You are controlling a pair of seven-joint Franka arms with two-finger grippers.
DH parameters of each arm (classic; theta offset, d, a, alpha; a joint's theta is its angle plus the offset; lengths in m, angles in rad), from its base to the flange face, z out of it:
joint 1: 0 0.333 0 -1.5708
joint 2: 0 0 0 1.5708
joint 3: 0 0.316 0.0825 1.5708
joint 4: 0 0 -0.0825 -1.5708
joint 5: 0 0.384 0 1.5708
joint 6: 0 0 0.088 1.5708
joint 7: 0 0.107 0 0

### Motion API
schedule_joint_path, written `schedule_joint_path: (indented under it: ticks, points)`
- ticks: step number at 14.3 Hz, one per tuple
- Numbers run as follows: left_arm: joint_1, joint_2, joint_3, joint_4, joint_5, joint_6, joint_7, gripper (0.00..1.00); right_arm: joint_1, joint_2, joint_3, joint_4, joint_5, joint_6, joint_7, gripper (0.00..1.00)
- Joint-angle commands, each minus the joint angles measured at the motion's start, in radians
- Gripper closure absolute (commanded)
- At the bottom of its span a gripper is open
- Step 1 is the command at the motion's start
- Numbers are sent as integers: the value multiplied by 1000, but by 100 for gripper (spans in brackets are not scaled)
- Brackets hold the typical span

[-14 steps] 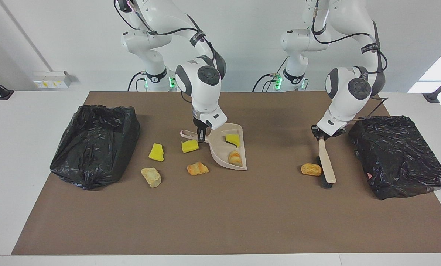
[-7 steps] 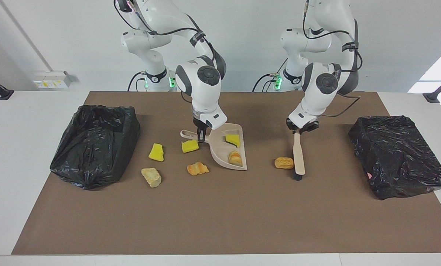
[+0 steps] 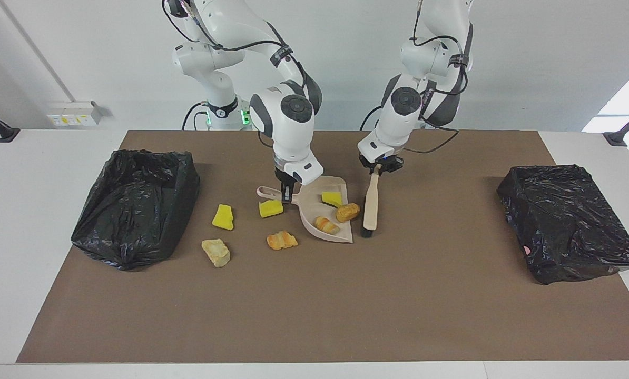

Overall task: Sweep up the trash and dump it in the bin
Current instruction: 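Sweep the far crust into the dustpan with the left gripper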

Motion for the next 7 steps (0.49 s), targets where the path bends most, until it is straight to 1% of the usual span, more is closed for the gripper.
schedule_joint_path:
  ticks: [1,2,5,7]
  points:
    - [-64,-41,15,-26,-42,5,-19,100,-17,-1,9,-30,-22,56,-23,100]
    - [-78,-41,15,-26,-48,5,-25,100,-17,-1,9,-30,-22,56,-23,100]
    - [-72,-39,20,-14,-49,-23,-48,100,-42,-1,11,-32,-20,56,-49,100]
    - [-71,-27,22,17,-46,-44,-161,100,-45,1,11,-32,-17,62,-59,100]
